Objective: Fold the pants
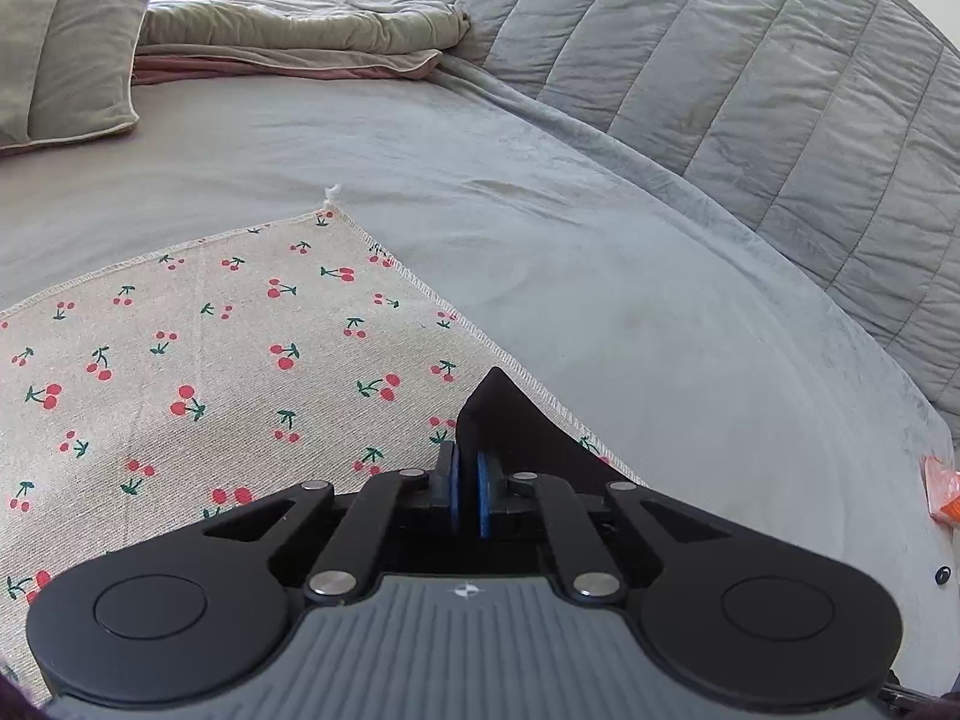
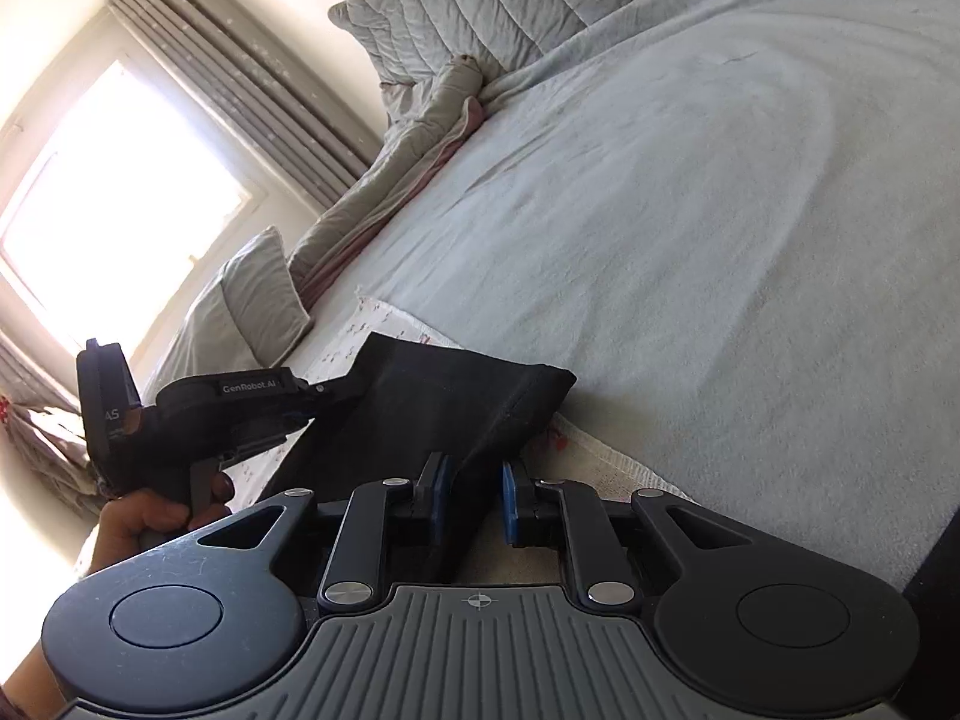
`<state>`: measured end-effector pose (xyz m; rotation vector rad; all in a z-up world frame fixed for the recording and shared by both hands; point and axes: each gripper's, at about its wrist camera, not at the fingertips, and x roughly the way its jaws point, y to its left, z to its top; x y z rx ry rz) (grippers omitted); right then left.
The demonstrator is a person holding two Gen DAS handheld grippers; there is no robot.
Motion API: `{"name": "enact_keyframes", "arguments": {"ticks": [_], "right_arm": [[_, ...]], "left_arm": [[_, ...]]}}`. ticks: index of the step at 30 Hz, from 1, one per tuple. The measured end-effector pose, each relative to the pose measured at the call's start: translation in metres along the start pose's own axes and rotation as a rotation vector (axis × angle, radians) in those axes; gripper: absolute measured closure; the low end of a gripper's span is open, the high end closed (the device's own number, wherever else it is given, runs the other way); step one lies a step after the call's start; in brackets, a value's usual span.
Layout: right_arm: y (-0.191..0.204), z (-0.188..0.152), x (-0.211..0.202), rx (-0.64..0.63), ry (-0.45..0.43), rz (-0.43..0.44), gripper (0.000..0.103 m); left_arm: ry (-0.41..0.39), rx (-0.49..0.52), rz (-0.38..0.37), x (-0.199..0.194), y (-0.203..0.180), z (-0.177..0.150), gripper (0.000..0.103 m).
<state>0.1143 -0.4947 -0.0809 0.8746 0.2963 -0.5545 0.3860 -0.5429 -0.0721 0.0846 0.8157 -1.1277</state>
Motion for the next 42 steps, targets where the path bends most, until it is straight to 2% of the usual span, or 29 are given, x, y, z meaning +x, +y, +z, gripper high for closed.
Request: {"name": "enact_keyframes", "arguments": {"ticks": [2, 6, 11, 14, 16, 17, 18, 19, 20, 24, 27, 34, 39, 42], "right_arm": [[-0.002, 0.001, -0.002, 0.014, -0.015, 0.000, 0.101], [0.001, 0.001, -0.008, -0.001, -0.057, -0.022, 0.101], [0.012, -0.002, -0.013, -0.063, -0.110, -0.134, 0.101], [0.015, -0.004, -0.010, -0.078, -0.088, -0.178, 0.101], [0.012, -0.003, -0.009, -0.063, -0.077, -0.180, 0.101], [0.012, -0.003, -0.010, -0.064, -0.073, -0.182, 0.101], [0.013, -0.003, -0.010, -0.069, -0.068, -0.185, 0.101], [0.014, -0.002, -0.011, -0.074, -0.066, -0.187, 0.099], [0.017, -0.001, -0.012, -0.084, -0.063, -0.191, 0.096], [0.028, 0.003, -0.017, -0.147, -0.029, -0.233, 0.085], [0.033, 0.009, -0.024, -0.132, 0.007, -0.237, 0.079], [0.055, 0.017, -0.056, -0.140, 0.058, -0.218, 0.049], [0.082, 0.013, -0.089, -0.231, 0.073, -0.180, 0.024], [0.097, 0.007, -0.105, -0.285, 0.098, -0.158, 0.019]], "left_arm": [[-0.029, 0.004, -0.002, 0.000, -0.002, 0.000, 0.099], [-0.084, 0.006, -0.047, 0.003, -0.009, 0.006, 0.099], [-0.086, 0.028, -0.053, 0.016, -0.017, 0.002, 0.099], [-0.090, 0.030, -0.033, 0.023, -0.017, -0.004, 0.096], [-0.103, 0.009, -0.016, 0.019, -0.017, -0.002, 0.091], [-0.109, 0.010, 0.001, 0.017, -0.019, -0.001, 0.085], [-0.111, 0.013, 0.022, 0.013, -0.022, -0.001, 0.072], [-0.109, 0.014, 0.037, 0.009, -0.025, -0.002, 0.065], [-0.108, 0.017, 0.046, 0.004, -0.028, -0.002, 0.055], [-0.109, 0.017, 0.108, -0.029, -0.038, -0.010, 0.027], [-0.114, 0.016, 0.165, -0.061, -0.041, -0.021, 0.016], [-0.087, -0.022, 0.313, -0.144, -0.035, -0.057, 0.005], [-0.068, -0.086, 0.448, -0.213, -0.027, -0.088, 0.000], [-0.068, -0.075, 0.527, -0.255, -0.031, -0.104, 0.000]]}}
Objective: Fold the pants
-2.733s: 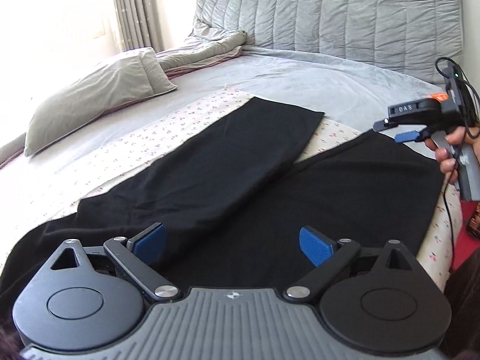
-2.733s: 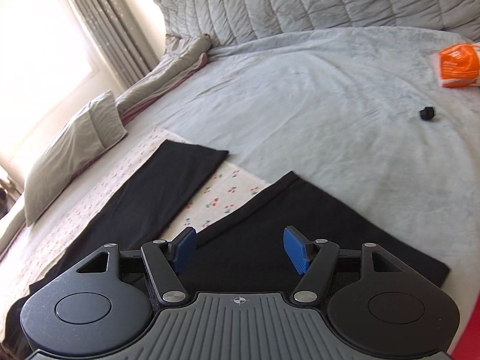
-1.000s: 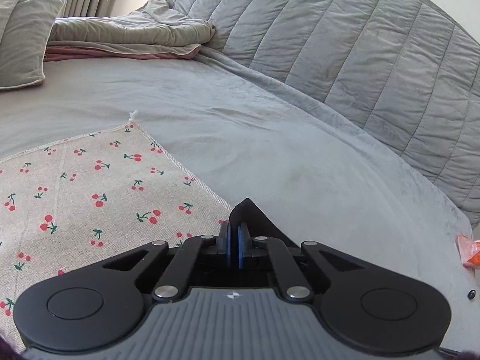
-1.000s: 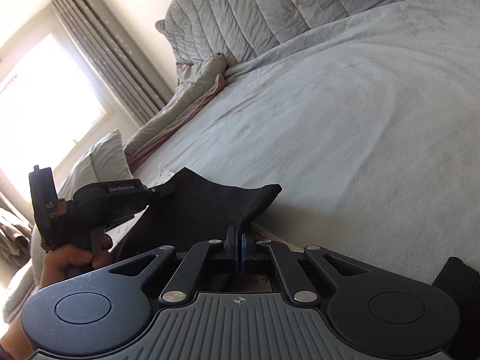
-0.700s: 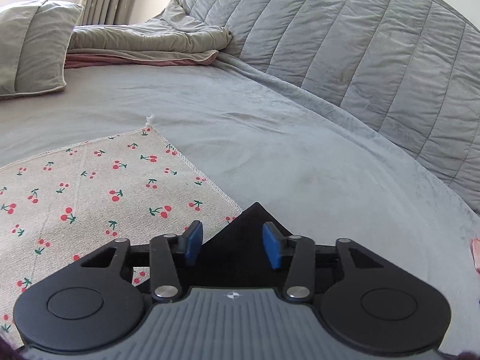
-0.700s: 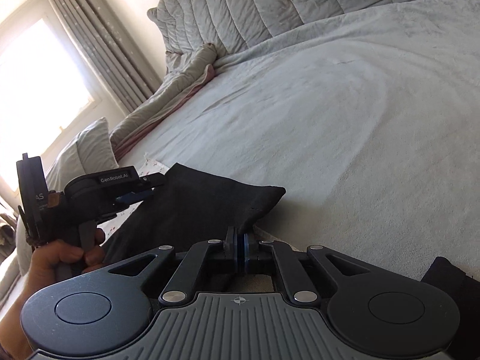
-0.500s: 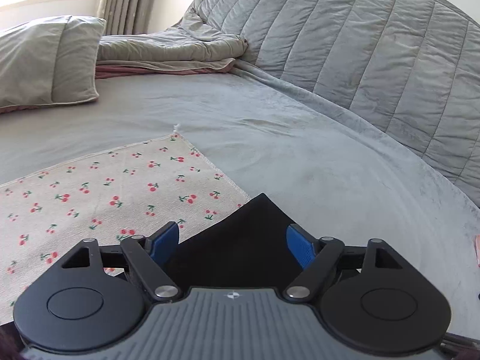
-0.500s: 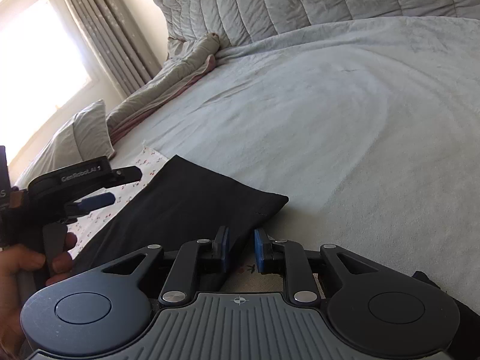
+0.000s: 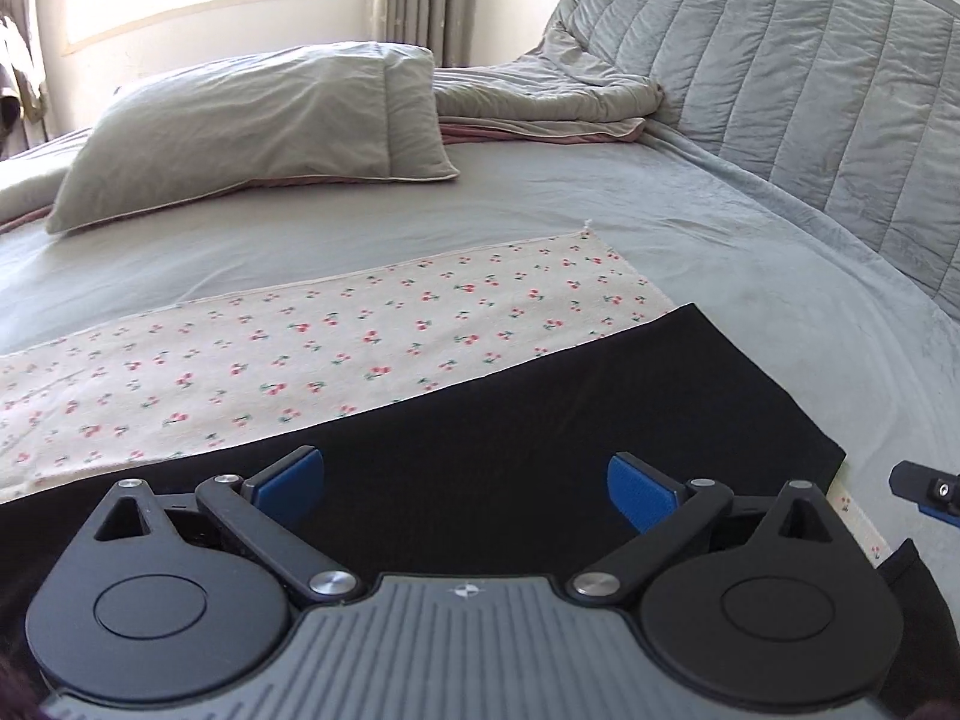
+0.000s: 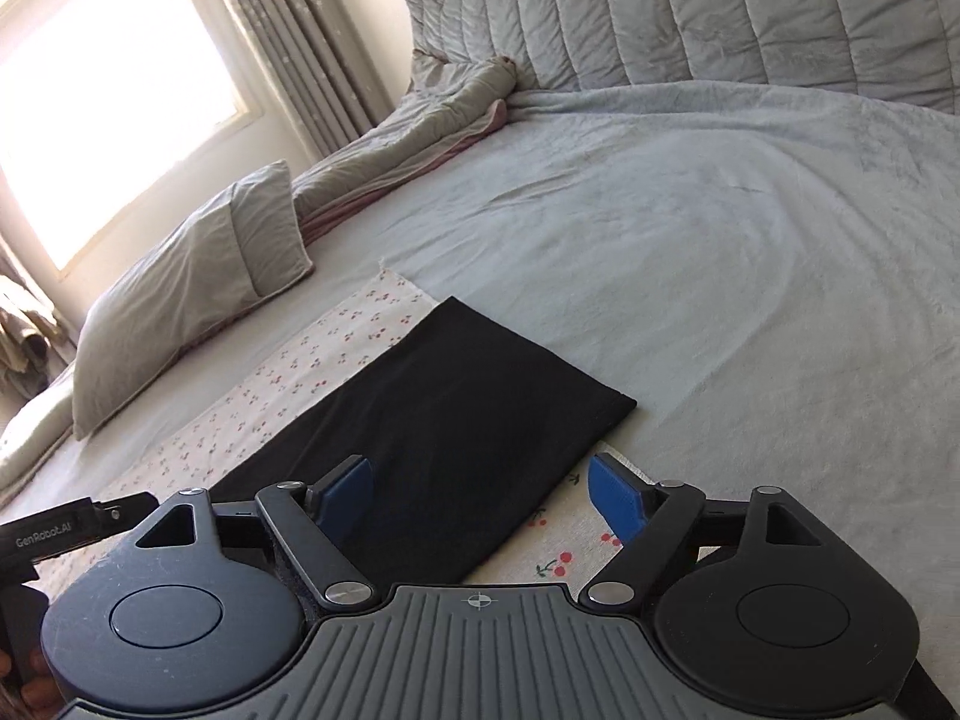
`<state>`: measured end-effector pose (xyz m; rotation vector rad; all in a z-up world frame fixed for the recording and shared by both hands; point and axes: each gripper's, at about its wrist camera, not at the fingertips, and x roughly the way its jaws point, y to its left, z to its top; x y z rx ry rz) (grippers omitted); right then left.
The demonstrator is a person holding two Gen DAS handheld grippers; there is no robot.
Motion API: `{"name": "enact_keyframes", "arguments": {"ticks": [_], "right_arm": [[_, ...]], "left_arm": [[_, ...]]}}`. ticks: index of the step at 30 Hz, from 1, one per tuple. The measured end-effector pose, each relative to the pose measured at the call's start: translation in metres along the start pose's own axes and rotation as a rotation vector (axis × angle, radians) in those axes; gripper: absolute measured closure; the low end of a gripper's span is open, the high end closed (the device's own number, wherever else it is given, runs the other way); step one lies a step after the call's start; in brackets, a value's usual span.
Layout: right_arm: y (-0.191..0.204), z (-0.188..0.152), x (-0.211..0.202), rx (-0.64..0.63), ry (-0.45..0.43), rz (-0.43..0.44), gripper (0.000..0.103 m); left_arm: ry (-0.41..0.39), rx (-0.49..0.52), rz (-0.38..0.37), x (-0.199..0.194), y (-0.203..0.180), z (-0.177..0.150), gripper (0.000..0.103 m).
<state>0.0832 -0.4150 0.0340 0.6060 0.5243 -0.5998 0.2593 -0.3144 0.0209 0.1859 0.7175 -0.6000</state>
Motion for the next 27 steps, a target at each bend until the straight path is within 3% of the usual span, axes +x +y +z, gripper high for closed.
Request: {"name": "enact_keyframes", "arguments": {"ticks": [7, 13, 27], "right_arm": [[0.036, -0.020, -0.028, -0.109, 0.053, 0.067, 0.011], [0.077, -0.046, -0.045, -0.218, 0.084, 0.114, 0.009], [0.172, -0.090, -0.059, -0.340, 0.085, 0.220, 0.004]], "left_arm": [[-0.016, 0.015, 0.147, -0.091, 0.046, -0.040, 0.000], [-0.009, -0.019, 0.221, -0.146, 0.089, -0.085, 0.000], [-0.006, -0.070, 0.389, -0.198, 0.160, -0.150, 0.000]]}}
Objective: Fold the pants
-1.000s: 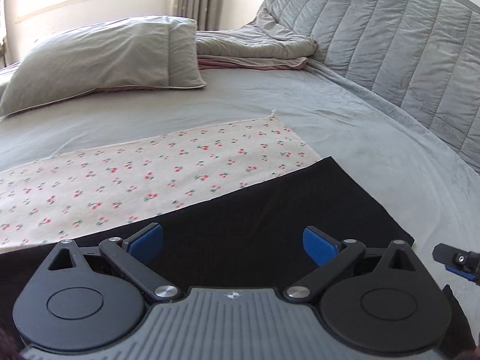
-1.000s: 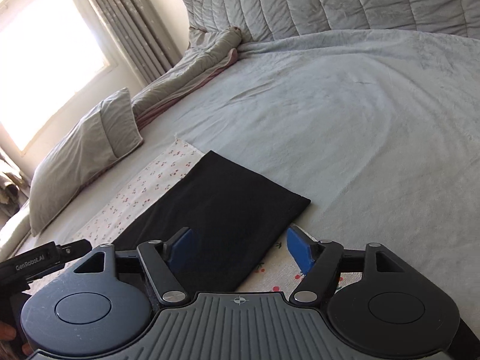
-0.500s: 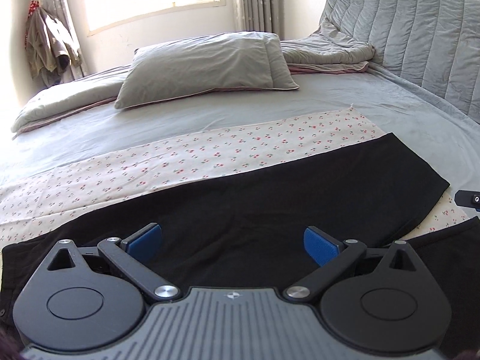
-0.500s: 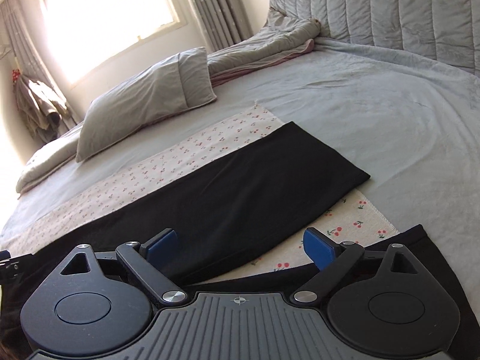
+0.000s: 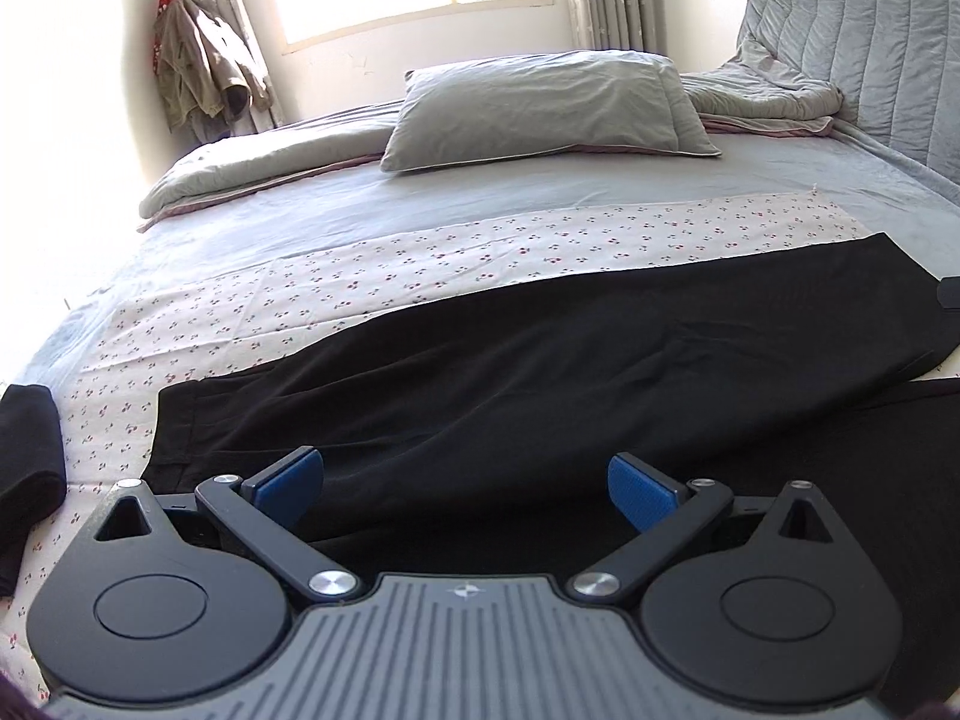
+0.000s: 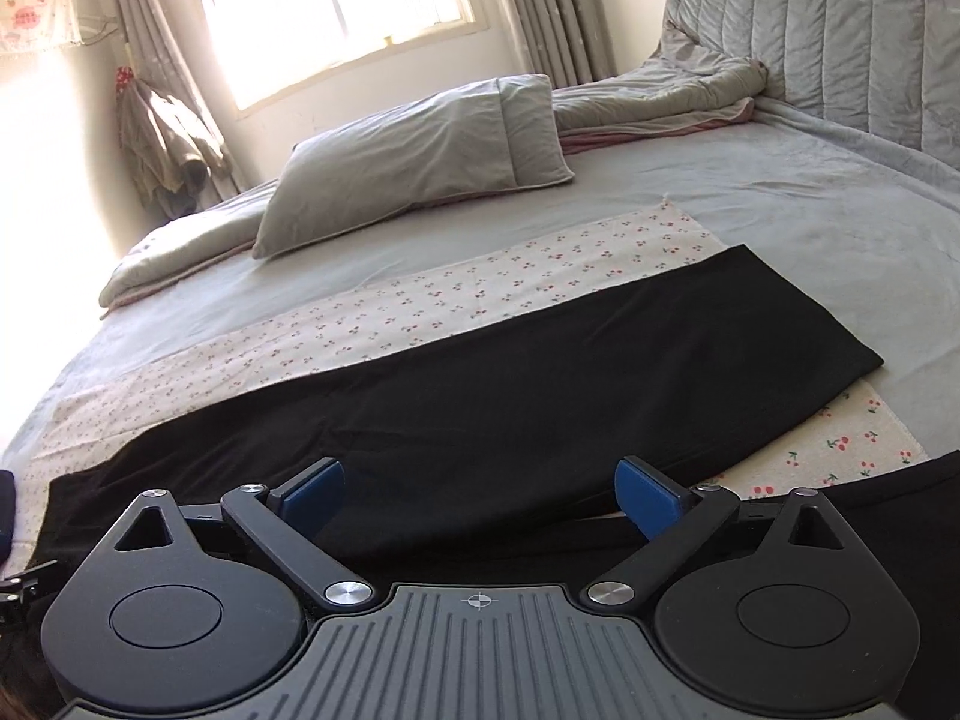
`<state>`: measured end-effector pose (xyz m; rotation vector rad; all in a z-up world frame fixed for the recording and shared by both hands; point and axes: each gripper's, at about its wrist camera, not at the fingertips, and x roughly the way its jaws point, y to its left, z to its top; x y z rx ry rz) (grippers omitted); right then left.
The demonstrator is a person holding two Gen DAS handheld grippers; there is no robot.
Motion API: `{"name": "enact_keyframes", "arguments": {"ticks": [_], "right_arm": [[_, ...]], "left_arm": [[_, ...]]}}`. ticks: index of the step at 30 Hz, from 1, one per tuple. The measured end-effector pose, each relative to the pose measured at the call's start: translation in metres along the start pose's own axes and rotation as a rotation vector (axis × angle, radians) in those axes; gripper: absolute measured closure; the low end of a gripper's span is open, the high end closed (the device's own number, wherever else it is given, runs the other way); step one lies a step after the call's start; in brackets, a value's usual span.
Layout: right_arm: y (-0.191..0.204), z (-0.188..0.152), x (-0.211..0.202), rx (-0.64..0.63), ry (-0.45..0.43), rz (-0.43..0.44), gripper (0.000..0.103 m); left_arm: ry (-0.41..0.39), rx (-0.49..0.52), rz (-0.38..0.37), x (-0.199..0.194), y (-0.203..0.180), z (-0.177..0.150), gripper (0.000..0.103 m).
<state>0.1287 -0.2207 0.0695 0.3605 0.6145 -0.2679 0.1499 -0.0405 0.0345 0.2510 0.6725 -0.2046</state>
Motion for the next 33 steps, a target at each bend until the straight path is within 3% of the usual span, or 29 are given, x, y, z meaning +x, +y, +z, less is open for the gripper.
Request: {"name": "enact_keyframes", "arguments": {"ticks": [6, 10, 16, 22, 33], "right_arm": [[0.045, -0.008, 0.028, -0.110, 0.034, 0.018, 0.004], [0.072, -0.014, 0.057, -0.205, 0.066, 0.032, 0.004], [0.112, -0.019, 0.110, -0.279, 0.116, 0.141, 0.003], [0.154, -0.015, 0.156, -0.393, 0.114, 0.230, 0.003], [0.239, 0.004, 0.239, -0.810, 0.049, 0.371, 0.006]], "left_arm": [[-0.052, -0.116, 0.047, 0.020, 0.028, -0.018, 0.000], [-0.021, -0.127, 0.092, 0.038, 0.043, -0.026, 0.000], [0.015, -0.287, 0.105, 0.057, 0.081, -0.028, 0.000], [0.039, -0.350, 0.115, 0.069, 0.099, -0.029, 0.000], [0.014, -0.425, 0.116, 0.079, 0.122, -0.028, 0.000]]}}
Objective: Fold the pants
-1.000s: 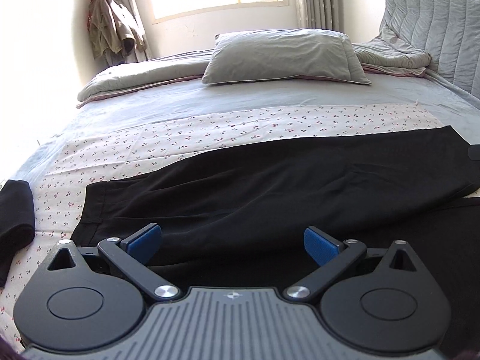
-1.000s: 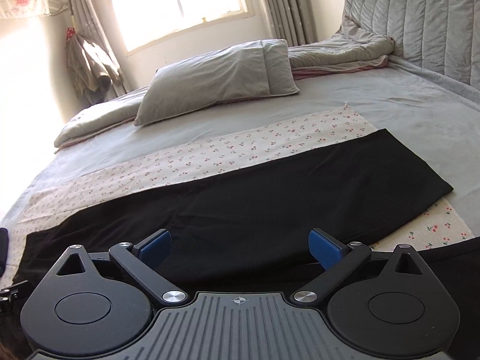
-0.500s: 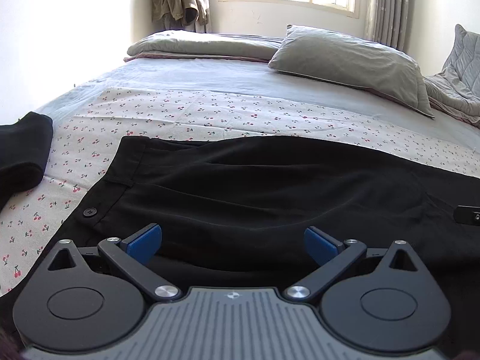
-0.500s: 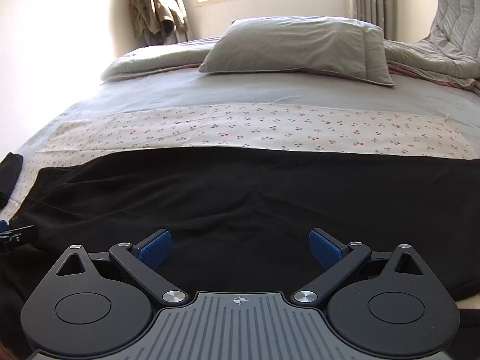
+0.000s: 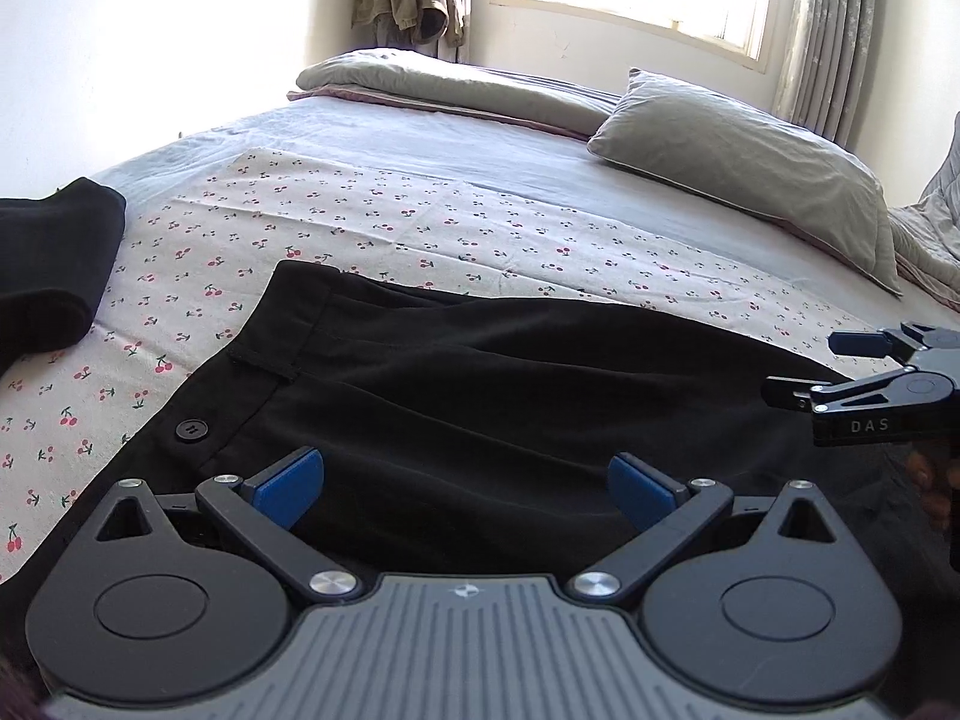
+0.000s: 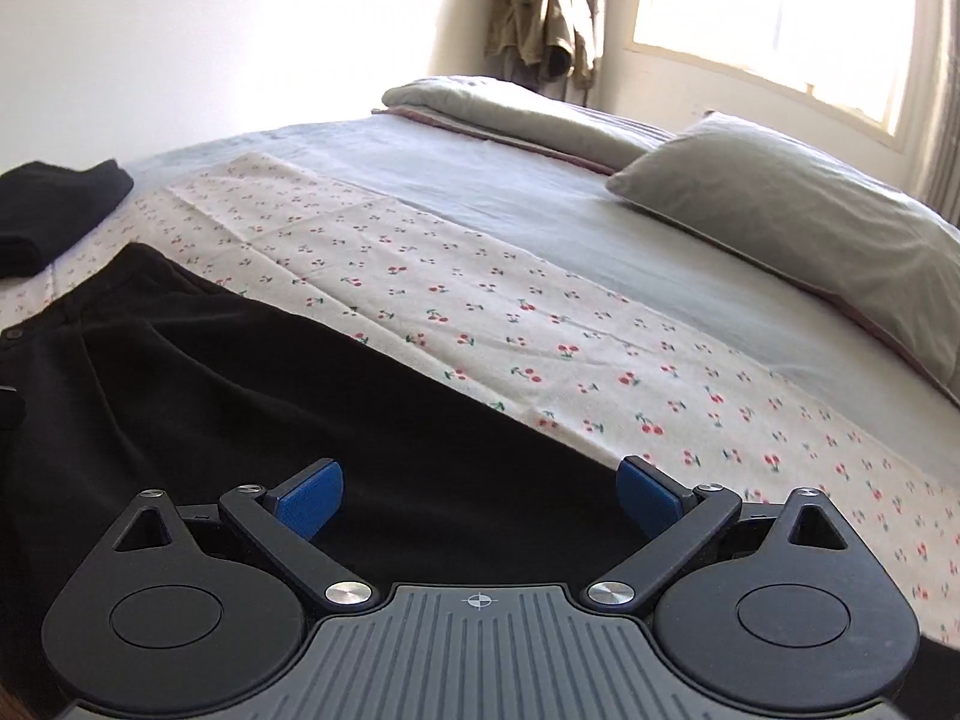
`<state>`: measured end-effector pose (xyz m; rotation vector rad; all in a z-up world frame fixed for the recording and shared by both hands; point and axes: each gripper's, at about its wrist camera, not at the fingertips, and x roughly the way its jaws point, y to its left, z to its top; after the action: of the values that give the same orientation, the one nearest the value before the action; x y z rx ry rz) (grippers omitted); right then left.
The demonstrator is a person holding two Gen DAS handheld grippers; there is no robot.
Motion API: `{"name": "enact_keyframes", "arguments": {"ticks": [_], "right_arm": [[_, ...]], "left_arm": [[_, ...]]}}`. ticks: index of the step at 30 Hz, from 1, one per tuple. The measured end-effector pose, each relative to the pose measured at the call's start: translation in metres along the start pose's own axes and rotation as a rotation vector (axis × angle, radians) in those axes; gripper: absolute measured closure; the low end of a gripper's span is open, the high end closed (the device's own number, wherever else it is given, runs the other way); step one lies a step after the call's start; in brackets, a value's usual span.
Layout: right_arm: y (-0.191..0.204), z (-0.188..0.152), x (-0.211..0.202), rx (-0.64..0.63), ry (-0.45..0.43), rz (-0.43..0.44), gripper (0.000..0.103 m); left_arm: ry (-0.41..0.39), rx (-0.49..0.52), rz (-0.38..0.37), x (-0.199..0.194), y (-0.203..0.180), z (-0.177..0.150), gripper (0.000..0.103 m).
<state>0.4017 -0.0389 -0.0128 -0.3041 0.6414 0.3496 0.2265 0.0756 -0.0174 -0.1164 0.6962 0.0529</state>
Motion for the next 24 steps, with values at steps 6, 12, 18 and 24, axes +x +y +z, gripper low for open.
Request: {"name": "enact_keyframes", "arguments": {"ticks": [6, 12, 18, 24], "right_arm": [[-0.016, 0.025, 0.034, -0.054, 0.081, 0.059, 0.009], [-0.020, 0.038, 0.064, -0.063, 0.206, 0.163, 0.033], [-0.013, 0.043, 0.061, -0.041, 0.230, 0.233, 0.099], [0.008, 0.049, -0.001, -0.082, 0.101, 0.154, 0.102]], "left_arm": [[0.008, 0.004, 0.005, 0.002, 0.000, 0.001, 0.000], [0.039, -0.025, -0.010, 0.007, 0.006, 0.002, 0.000], [0.039, -0.061, -0.013, 0.007, 0.015, 0.004, 0.000], [0.037, -0.140, -0.077, 0.001, 0.025, 0.007, 0.001]]}}
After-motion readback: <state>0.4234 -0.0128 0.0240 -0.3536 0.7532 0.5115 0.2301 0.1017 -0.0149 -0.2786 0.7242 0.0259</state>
